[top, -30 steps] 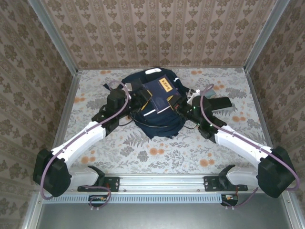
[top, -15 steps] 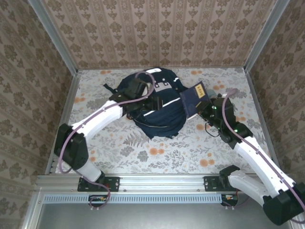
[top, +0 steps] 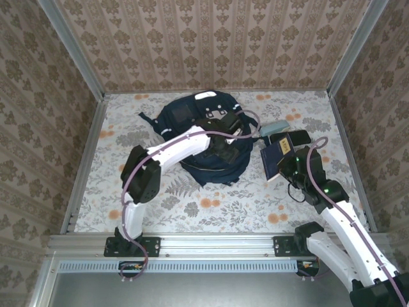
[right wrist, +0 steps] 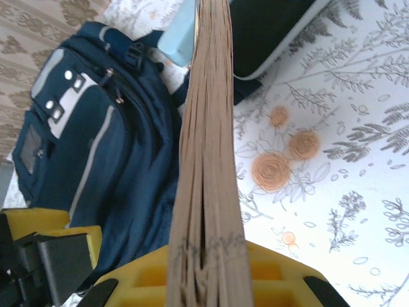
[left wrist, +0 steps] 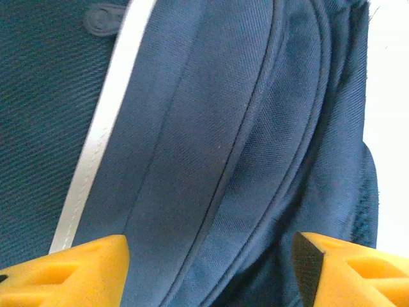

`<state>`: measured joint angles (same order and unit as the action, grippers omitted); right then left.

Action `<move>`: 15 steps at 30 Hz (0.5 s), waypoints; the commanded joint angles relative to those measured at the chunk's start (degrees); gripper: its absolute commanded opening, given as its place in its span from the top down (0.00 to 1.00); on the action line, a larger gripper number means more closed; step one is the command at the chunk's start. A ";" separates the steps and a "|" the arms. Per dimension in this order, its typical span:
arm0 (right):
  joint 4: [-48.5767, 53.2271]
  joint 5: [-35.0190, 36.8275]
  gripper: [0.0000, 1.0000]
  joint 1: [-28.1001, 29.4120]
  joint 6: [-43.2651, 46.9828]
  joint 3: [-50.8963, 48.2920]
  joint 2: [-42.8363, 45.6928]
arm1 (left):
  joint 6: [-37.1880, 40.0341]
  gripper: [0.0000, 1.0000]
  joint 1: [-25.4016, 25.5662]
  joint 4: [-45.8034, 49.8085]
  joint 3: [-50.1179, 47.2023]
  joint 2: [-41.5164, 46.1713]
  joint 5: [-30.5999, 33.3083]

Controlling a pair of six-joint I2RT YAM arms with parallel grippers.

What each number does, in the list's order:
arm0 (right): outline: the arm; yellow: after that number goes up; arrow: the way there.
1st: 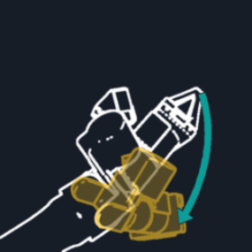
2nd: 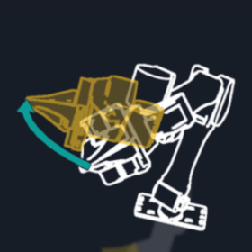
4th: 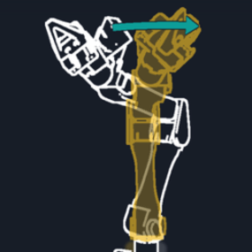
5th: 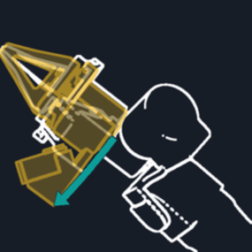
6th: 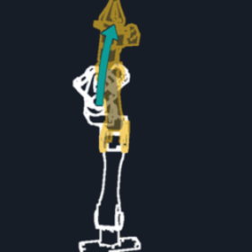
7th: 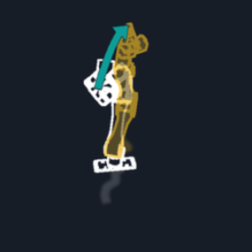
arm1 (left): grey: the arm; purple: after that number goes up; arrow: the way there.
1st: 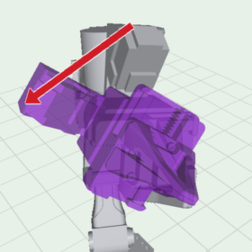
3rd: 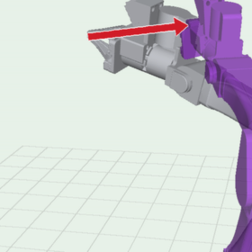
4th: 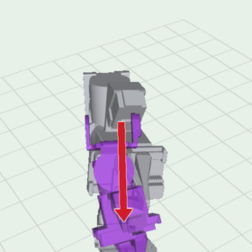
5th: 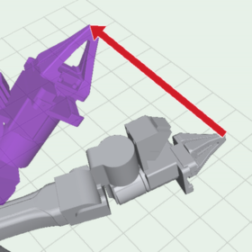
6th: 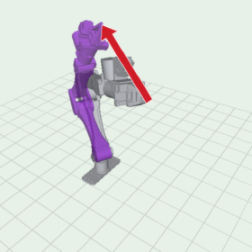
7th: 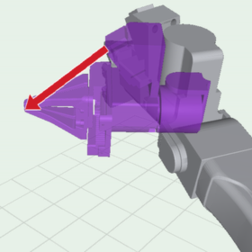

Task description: Pack books, pencil case, and school supplies into a backpack

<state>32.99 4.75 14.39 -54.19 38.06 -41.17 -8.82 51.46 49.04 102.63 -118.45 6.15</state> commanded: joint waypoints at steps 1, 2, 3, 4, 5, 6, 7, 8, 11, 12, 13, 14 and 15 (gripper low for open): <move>-0.53 0.11 1.00 -0.45 -0.67 -0.53 1.66 | 5.63 0.33 0.80 4.96 4.03 -2.90 6.42; -0.85 -0.38 1.00 -0.47 -0.49 -0.66 1.77 | 6.26 0.35 1.14 5.33 5.21 -3.95 8.45; -1.06 -0.73 1.00 -0.47 -0.46 -0.69 1.79 | 6.90 0.36 1.50 5.50 6.26 -4.81 10.97; -1.10 -0.88 1.00 -0.47 -0.47 -0.87 1.80 | 7.78 0.37 1.91 5.46 7.04 -5.50 13.08; -1.18 -0.97 1.00 -0.50 -0.43 -0.92 1.80 | 8.68 0.38 2.17 5.60 7.72 -6.14 13.93; -1.09 -1.11 1.00 -0.44 -0.55 -1.10 1.80 | 9.21 0.38 2.32 5.44 8.30 -6.72 14.31; -1.14 -1.15 1.00 -0.48 -0.58 -1.21 1.86 | 9.71 0.39 2.37 5.35 8.75 -7.27 14.70; -1.19 -1.24 1.00 -0.48 -0.69 -1.38 1.86 | 9.91 0.41 2.43 5.25 9.10 -7.69 14.68; -1.35 -1.50 1.00 -0.43 -0.98 -1.85 1.88 | 10.20 0.45 2.73 5.25 10.02 -9.03 15.73; -1.38 -1.60 1.00 -0.50 -1.17 -2.02 2.01 | 10.60 0.46 2.94 5.36 10.29 -9.50 16.31; -1.48 -1.68 1.00 -0.45 -1.29 -2.21 1.97 | 10.96 0.47 3.17 5.37 10.67 -9.86 17.08; -1.64 -1.74 1.00 -0.45 -1.39 -2.44 1.97 | 11.27 0.50 3.35 5.43 11.02 -10.32 18.15; -1.72 -1.77 1.00 -0.46 -1.59 -2.59 1.98 | 11.52 0.53 3.41 5.62 11.47 -10.73 18.91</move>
<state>33.23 3.90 14.13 -54.63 35.90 -40.42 0.23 54.26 52.62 111.77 -127.31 20.69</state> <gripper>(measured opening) 0.123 0.485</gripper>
